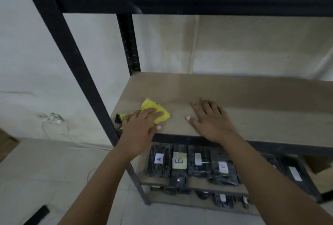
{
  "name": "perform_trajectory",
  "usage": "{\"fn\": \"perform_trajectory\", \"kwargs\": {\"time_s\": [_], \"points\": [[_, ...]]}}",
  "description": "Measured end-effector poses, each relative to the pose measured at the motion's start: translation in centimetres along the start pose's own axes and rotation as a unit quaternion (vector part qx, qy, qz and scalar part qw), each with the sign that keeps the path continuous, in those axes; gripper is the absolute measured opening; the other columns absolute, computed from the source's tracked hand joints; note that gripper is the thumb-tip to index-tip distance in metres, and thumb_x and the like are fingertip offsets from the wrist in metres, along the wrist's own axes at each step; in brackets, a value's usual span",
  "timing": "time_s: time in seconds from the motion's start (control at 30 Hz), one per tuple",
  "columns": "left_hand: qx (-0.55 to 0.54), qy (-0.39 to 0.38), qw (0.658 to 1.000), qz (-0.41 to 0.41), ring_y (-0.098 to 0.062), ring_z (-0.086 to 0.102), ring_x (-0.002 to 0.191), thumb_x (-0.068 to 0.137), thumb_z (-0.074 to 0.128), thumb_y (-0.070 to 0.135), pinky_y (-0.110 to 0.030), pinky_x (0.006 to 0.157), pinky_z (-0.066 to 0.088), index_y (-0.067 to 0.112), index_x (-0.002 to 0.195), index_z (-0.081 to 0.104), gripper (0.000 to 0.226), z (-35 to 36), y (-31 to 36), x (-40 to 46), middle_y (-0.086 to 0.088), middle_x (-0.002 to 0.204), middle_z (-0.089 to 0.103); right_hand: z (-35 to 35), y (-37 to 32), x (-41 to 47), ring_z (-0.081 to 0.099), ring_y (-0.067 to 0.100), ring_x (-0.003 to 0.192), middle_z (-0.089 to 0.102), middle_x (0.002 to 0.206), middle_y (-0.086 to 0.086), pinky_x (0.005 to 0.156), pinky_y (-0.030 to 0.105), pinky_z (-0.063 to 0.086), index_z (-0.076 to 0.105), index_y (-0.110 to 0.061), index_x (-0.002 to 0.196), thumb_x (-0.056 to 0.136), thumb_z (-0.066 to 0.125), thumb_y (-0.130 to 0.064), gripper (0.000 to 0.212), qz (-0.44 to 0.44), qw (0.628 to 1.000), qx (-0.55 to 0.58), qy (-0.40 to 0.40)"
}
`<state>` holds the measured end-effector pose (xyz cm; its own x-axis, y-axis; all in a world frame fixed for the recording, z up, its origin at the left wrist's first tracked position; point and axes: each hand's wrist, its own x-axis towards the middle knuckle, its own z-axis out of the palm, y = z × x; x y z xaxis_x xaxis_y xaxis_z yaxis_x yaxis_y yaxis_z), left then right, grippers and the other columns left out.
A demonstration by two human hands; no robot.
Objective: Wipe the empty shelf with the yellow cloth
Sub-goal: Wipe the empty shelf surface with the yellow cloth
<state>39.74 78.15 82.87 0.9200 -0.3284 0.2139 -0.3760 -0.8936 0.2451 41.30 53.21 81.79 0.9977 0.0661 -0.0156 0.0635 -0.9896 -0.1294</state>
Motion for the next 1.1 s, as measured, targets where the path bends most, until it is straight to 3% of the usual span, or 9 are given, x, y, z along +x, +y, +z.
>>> {"fn": "perform_trajectory", "kwargs": {"time_s": [0.17, 0.33, 0.4, 0.47, 0.57, 0.87, 1.0, 1.1], "points": [[-0.026, 0.033, 0.999, -0.001, -0.026, 0.051, 0.118, 0.09, 0.041, 0.028, -0.043, 0.094, 0.032, 0.04, 0.124, 0.055, 0.039, -0.2, 1.1, -3.9, 0.011, 0.133, 0.054, 0.0, 0.1, -0.4, 0.001, 0.025, 0.146, 0.001, 0.16, 0.002, 0.116, 0.045, 0.006, 0.001, -0.041, 0.144, 0.079, 0.0, -0.075, 0.074, -0.006, 1.0, 0.002, 0.012], [-0.024, 0.001, 0.999, 0.026, -0.025, 0.051, 0.121, 0.097, 0.044, 0.022, -0.04, 0.099, 0.038, 0.035, 0.13, 0.052, 0.037, -0.3, 0.3, 0.5, 0.006, 0.142, 0.048, -0.3, -0.1, -0.2, -0.001, 0.024, 0.146, 0.0, 0.16, 0.002, 0.117, 0.045, 0.005, 0.003, -0.038, 0.146, 0.083, 0.005, -0.071, 0.071, -0.003, 1.0, 0.008, 0.007], [-0.023, -0.043, 0.998, 0.037, -0.024, 0.04, 0.133, 0.098, 0.041, 0.023, -0.04, 0.105, 0.035, 0.032, 0.136, 0.046, 0.039, -0.1, -0.3, 3.8, 0.003, 0.149, 0.038, -0.4, -0.1, 0.0, -0.003, 0.024, 0.146, -0.002, 0.16, 0.002, 0.118, 0.045, 0.004, 0.003, -0.037, 0.146, 0.085, 0.008, -0.07, 0.07, 0.001, 1.0, 0.011, 0.003], [-0.012, -0.087, 0.996, 0.024, -0.023, 0.023, 0.142, 0.1, 0.035, 0.026, -0.043, 0.112, 0.023, 0.032, 0.141, 0.036, 0.042, 0.4, -0.8, 7.2, 0.003, 0.155, 0.026, -0.4, -0.1, -0.1, -0.004, 0.023, 0.146, -0.002, 0.16, 0.002, 0.118, 0.045, 0.004, 0.004, -0.036, 0.146, 0.085, 0.008, -0.069, 0.07, 0.001, 1.0, 0.012, 0.005], [-0.027, -0.109, 0.994, 0.015, -0.022, 0.012, 0.145, 0.1, 0.032, 0.028, -0.043, 0.115, 0.011, 0.033, 0.143, 0.03, 0.044, 1.1, -1.3, 12.6, 0.003, 0.157, 0.02, -0.3, -0.1, -0.1, -0.006, 0.022, 0.146, -0.004, 0.16, 0.0, 0.118, 0.044, 0.002, 0.002, -0.038, 0.145, 0.083, 0.006, -0.071, 0.071, 0.0, 1.0, 0.016, 0.002], [0.014, -0.133, 0.991, 0.031, -0.028, 0.019, 0.142, 0.101, 0.03, 0.029, -0.046, 0.114, 0.019, 0.028, 0.146, 0.024, 0.046, 2.7, -1.6, 25.3, -0.006, 0.157, 0.018, -0.2, -0.2, 0.2, -0.007, 0.019, 0.146, -0.006, 0.16, -0.003, 0.117, 0.042, -0.001, -0.002, -0.043, 0.144, 0.08, 0.003, -0.073, 0.071, 0.01, 1.0, 0.016, 0.012], [0.028, -0.16, 0.987, -0.001, -0.033, 0.031, 0.136, 0.1, 0.028, 0.036, -0.045, 0.11, 0.025, 0.029, 0.146, 0.026, 0.046, 2.5, -1.3, 27.1, -0.008, 0.154, 0.025, -0.1, 0.1, 0.3, -0.009, 0.017, 0.146, -0.008, 0.159, -0.007, 0.118, 0.042, 0.0, -0.006, -0.046, 0.142, 0.08, 0.002, -0.076, 0.069, 0.011, 0.999, 0.024, 0.02], [0.029, -0.163, 0.986, 0.012, -0.033, 0.028, 0.138, 0.101, 0.029, 0.034, -0.046, 0.112, 0.023, 0.028, 0.147, 0.02, 0.048, 2.5, -1.0, 26.3, -0.009, 0.155, 0.021, -0.2, -0.1, 0.3, -0.007, 0.017, 0.147, -0.005, 0.159, -0.006, 0.118, 0.043, 0.0, -0.005, -0.046, 0.142, 0.08, 0.004, -0.076, 0.069, 0.012, 1.0, 0.021, 0.016]]}}
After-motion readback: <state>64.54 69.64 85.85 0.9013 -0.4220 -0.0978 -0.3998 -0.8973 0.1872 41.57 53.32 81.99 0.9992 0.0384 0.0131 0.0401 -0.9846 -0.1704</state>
